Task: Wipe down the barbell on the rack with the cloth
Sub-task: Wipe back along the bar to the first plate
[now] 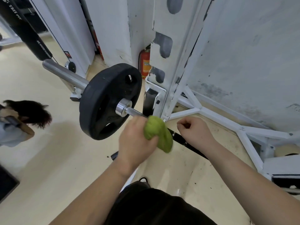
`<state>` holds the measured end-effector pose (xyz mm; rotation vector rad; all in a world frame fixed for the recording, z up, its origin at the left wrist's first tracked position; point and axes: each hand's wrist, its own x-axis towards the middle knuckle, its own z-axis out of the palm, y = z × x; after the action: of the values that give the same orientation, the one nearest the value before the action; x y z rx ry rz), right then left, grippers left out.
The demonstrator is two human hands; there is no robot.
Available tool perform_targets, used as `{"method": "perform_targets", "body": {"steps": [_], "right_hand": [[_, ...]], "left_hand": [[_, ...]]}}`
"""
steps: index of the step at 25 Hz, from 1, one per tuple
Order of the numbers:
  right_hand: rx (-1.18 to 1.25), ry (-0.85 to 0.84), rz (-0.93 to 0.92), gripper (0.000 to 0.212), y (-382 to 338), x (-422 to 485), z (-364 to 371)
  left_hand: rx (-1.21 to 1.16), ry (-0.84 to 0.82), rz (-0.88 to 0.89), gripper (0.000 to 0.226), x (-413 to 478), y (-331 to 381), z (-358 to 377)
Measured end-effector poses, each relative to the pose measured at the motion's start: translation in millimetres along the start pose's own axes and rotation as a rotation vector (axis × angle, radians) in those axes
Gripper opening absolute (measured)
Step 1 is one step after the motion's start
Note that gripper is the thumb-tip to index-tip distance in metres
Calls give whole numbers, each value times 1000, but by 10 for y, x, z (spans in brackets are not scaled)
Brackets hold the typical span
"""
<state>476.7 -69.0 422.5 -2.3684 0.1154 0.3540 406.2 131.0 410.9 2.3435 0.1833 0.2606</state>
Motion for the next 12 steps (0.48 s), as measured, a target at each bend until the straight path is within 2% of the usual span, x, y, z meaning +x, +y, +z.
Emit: {"method": "perform_targets", "body": {"steps": [2,3,8,12], "right_hand": [[-8,-17,6,10,-76,55,73],[-29,-38,0,10,-114,72,122],[-284,-149,-52,10,-216,106,309],[-412,-89,-90,12,-202,78,357]], "left_hand": [[44,208,-16,35,178,-112,-150],[88,235,-26,37,268,-175,-154],[425,-6,78,38,511,-382,27],[388,-53,-68,35,709,-275,-7]]}}
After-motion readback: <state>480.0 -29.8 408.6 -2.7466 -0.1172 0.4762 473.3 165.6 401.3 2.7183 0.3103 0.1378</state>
